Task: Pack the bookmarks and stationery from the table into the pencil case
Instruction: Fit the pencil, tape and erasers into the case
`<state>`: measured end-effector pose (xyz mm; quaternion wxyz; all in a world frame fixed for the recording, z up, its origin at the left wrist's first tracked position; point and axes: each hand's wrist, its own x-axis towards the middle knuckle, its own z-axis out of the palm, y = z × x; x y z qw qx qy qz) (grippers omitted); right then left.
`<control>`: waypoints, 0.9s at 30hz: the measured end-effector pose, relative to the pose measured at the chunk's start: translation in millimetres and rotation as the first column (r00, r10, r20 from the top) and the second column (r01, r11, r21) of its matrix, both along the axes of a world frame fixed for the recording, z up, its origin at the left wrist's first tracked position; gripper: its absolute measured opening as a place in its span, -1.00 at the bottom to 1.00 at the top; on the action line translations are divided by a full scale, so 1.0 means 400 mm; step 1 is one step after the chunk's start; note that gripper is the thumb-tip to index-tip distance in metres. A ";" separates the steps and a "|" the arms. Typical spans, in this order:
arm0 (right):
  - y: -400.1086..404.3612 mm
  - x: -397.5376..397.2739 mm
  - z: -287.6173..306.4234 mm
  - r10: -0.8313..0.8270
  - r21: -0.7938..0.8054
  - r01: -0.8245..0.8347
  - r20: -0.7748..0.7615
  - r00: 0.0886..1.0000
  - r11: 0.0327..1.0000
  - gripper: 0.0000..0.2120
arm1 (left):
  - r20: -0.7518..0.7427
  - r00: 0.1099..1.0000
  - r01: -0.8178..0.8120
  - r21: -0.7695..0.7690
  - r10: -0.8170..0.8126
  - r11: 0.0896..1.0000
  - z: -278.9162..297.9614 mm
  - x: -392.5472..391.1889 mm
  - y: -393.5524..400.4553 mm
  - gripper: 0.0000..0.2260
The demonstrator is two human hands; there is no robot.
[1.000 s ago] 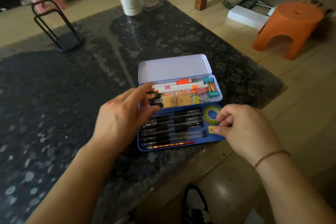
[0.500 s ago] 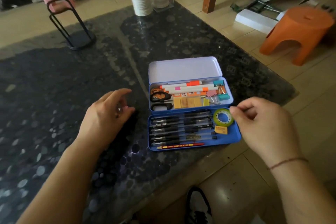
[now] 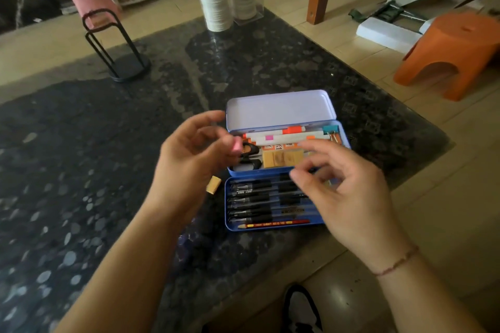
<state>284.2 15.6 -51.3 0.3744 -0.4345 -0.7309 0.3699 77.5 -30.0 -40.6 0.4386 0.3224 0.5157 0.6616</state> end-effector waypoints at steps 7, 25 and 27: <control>-0.016 -0.023 0.018 0.107 -0.072 -0.119 -0.155 0.982 0.990 -0.70 | -0.077 0.984 0.160 0.025 -0.158 0.987 0.001 0.105 0.011 -0.67; 0.040 0.123 0.008 -0.007 -0.143 0.103 0.552 0.834 0.984 -0.78 | -0.817 0.212 -0.351 -0.575 -0.536 0.739 -0.055 -0.119 -0.034 -0.81; 0.037 0.115 0.006 0.013 -0.182 0.113 0.575 0.818 0.977 -0.79 | -0.813 0.232 -0.351 -0.582 -0.534 0.734 -0.053 -0.118 -0.033 -0.83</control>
